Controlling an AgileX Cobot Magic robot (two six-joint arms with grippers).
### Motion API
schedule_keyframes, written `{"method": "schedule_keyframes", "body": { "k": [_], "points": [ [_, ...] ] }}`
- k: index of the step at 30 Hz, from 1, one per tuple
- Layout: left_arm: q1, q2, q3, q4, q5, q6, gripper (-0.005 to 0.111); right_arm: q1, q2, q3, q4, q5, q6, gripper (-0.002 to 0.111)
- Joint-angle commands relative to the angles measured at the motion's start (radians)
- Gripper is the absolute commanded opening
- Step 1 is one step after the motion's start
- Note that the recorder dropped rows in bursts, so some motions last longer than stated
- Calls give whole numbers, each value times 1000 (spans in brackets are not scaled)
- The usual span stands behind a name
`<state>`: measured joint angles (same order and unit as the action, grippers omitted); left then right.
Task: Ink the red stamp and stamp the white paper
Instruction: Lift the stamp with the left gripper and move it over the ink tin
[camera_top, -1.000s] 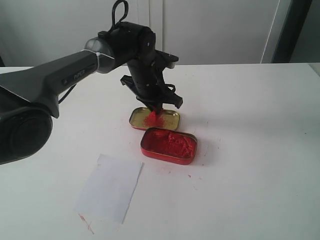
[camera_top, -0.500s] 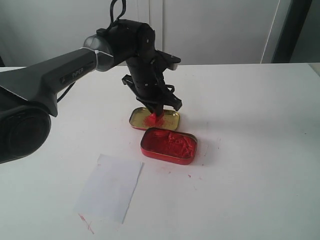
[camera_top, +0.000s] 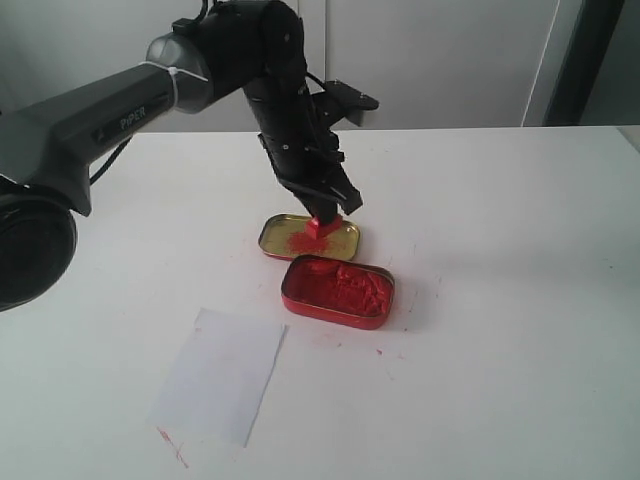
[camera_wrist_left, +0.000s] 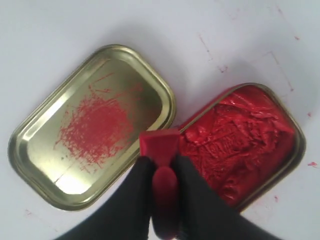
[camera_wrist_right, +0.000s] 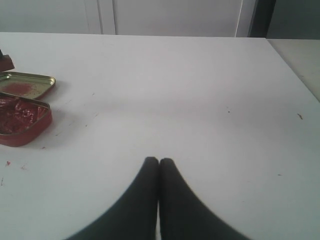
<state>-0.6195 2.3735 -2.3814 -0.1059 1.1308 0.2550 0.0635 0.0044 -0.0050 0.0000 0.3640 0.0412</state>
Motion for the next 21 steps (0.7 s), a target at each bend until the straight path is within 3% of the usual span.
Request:
{"method": "schedule_keyframes", "body": {
  "k": [1, 9, 21],
  "points": [
    [-26, -24, -6, -57, 90, 92, 0, -6, -4, 5, -8, -15, 0, 0],
    [-77, -40, -4, -75, 90, 267, 0, -6, -4, 5, -8, -15, 0, 0],
    [-80, -78, 17, -157, 90, 340, 0, -6, -4, 5, -8, -15, 0, 0]
  ]
}}
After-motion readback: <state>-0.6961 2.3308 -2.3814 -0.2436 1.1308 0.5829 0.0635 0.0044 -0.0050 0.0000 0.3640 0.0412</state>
